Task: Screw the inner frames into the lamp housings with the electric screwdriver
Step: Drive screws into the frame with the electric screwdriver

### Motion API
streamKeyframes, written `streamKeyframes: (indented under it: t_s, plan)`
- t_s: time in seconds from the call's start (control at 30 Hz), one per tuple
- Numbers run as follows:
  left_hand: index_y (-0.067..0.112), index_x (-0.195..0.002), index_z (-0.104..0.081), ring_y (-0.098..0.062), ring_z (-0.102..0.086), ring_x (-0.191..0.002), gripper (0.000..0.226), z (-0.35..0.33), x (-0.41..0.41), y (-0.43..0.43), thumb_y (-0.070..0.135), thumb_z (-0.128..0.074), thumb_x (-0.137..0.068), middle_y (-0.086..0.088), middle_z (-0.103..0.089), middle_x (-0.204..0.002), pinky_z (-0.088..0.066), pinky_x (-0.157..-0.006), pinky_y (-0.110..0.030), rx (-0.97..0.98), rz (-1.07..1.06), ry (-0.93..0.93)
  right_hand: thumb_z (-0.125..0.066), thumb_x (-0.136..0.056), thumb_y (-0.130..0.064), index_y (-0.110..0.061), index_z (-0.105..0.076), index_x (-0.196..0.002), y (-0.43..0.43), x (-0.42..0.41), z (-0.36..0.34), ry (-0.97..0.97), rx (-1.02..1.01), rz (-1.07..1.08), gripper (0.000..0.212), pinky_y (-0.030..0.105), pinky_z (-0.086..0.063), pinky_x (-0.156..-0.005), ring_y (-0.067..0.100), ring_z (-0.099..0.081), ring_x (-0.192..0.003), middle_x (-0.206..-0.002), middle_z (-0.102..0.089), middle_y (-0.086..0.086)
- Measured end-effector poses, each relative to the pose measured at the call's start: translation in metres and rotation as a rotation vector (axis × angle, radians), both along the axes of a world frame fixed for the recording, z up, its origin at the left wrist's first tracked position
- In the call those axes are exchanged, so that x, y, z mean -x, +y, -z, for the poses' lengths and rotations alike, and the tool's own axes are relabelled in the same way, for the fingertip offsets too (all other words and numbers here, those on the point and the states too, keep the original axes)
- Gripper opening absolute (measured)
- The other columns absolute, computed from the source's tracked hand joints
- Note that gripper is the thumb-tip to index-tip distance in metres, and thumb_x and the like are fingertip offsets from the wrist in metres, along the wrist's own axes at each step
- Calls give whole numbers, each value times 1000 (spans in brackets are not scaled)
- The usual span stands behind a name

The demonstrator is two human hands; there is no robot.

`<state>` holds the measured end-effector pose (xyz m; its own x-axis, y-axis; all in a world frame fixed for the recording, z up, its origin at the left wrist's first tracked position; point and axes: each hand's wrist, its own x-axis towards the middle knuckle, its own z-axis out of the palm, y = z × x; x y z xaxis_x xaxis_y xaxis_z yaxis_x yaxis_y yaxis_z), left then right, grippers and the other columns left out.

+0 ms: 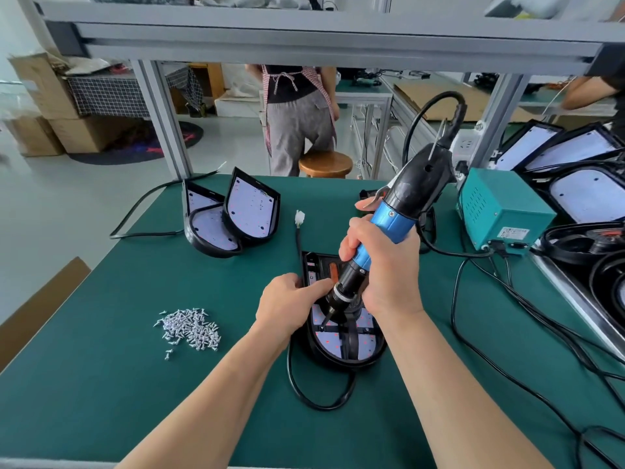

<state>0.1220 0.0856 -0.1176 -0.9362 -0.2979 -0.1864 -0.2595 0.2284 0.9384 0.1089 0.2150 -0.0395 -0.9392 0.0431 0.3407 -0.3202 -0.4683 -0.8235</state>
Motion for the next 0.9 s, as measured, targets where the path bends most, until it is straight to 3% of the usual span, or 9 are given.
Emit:
streamKeyframes:
  t_s: [0.23,0.43,0.53,0.63,0.77,0.87,0.9]
  plan:
    - [14,-71,-45,-19,-46,-66,54,-3,-1,-2,53,-80,-60,-4,-48,-70,-36,-65,-36,-25,61,-7,-68,-80,-5,-21,-58,-88,7,-8,-2,-56,101,69,21,28,-46,-50,21,-50,-49,-57,-50,4]
    - [7,-78,-58,-25,-62,-72,65,-11,-6,-3,63,-74,-49,-9,-66,-77,-49,-69,-41,-11,75,-15,-68,-82,-5,-13,-55,-93,20,-10,-24,-16,166,283,19,28,-47,-54,16,-52,-49,-60,-55,-3]
    - [0,-85,-63,-34,-70,-80,77,-13,-8,-1,68,-71,-49,-13,-75,-86,-56,-81,-52,39,62,-22,-66,-87,-4,-11,-54,-97,42,-5,-13,-152,328,220,16,26,-47,-54,14,-50,-51,-65,-52,-1]
    - [1,-89,-65,-32,-72,-83,81,-16,-10,2,71,-69,-48,-13,-77,-93,-55,-88,-54,47,67,-17,-63,-95,-10,-13,-54,-92,61,2,11,-367,524,148,11,22,-47,-55,9,-49,-52,-67,-51,-3]
    - [1,-92,-66,-29,-71,-84,85,-19,-14,2,76,-63,-53,-12,-76,-90,-57,-84,-48,88,59,-13,-61,-96,-14,-14,-55,-85,74,6,44,-525,742,97,13,16,-46,-50,4,-51,-48,-63,-52,-6]
    - [11,-81,-59,-18,-55,-66,74,-21,-16,0,82,-54,-62,3,-59,-72,-46,-63,-34,157,11,-1,-59,-97,-19,-13,-56,-83,78,11,57,-538,759,46,16,15,-45,-52,2,-51,-50,-61,-51,-8]
    - [15,-80,-58,-16,-53,-67,67,-21,-17,-1,81,-53,-68,7,-57,-74,-45,-63,-32,157,10,2,-60,-97,-21,-14,-57,-83,80,13,59,-541,757,35,16,15,-45,-53,2,-51,-52,-63,-51,-8]
